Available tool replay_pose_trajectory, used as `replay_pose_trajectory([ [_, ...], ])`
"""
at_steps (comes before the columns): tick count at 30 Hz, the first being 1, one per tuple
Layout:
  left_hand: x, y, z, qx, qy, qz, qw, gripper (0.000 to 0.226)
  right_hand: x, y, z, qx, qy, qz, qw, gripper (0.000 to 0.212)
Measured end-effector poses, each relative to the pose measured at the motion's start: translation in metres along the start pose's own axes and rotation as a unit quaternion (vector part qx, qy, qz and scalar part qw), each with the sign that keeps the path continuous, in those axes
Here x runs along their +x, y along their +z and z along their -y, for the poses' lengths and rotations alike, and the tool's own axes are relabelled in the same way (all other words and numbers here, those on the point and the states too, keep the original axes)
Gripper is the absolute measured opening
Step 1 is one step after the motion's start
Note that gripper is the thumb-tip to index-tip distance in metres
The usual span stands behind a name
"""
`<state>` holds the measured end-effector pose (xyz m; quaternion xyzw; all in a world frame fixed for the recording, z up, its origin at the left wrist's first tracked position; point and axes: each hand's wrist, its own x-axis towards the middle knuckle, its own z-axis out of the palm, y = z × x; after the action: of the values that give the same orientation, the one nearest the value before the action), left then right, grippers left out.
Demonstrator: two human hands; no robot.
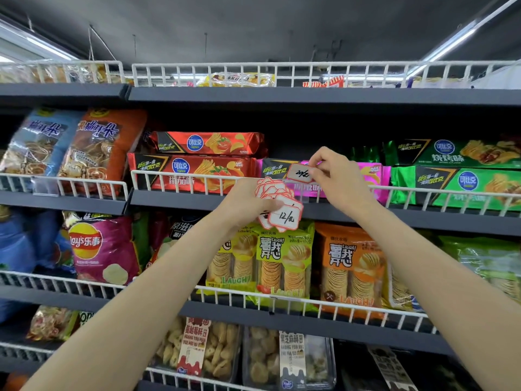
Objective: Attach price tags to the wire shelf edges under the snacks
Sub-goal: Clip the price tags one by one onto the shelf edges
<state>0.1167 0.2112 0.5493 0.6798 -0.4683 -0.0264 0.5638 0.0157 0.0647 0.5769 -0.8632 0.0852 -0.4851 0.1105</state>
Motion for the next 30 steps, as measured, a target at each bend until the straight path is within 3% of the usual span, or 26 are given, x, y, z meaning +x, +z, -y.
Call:
replay_pose_trajectory([
  [4,-0.003,0.0,0.003,-0.029,-0.004,0.016,0.999,0.012,0.0,0.0,0.0,0.002,0.003,-0.003,1.0,0.007],
  [7,-0.003,0.002,0.003,-0.069,-0.002,-0.009,0.998,0.014,-0.006,0.001,-0.002,-0.063,-0.069,-0.03,0.995,0.042],
  [10,-0.002,0.002,0.0,-0.139,0.01,-0.068,0.988,0.016,-0.015,0.0,0.003,-0.091,-0.107,-0.072,0.987,0.025],
  [15,0.0,0.005,-0.002,-0.213,0.008,-0.082,0.974,0.018,-0.019,0.001,0.012,0.029,-0.034,0.011,0.999,0.026],
  [21,0.0,0.009,0.001,-0.266,-0.003,-0.064,0.962,0.022,-0.016,-0.003,0.015,0.095,0.015,0.078,0.992,0.024],
  [26,0.0,0.003,0.009,-0.206,-0.016,-0.08,0.975,0.012,-0.014,-0.006,0.003,0.044,0.033,0.06,0.997,0.029],
  [30,-0.002,-0.001,0.014,-0.084,-0.007,-0.046,0.995,0.007,-0.013,-0.012,-0.004,0.113,0.047,0.015,0.992,0.029],
])
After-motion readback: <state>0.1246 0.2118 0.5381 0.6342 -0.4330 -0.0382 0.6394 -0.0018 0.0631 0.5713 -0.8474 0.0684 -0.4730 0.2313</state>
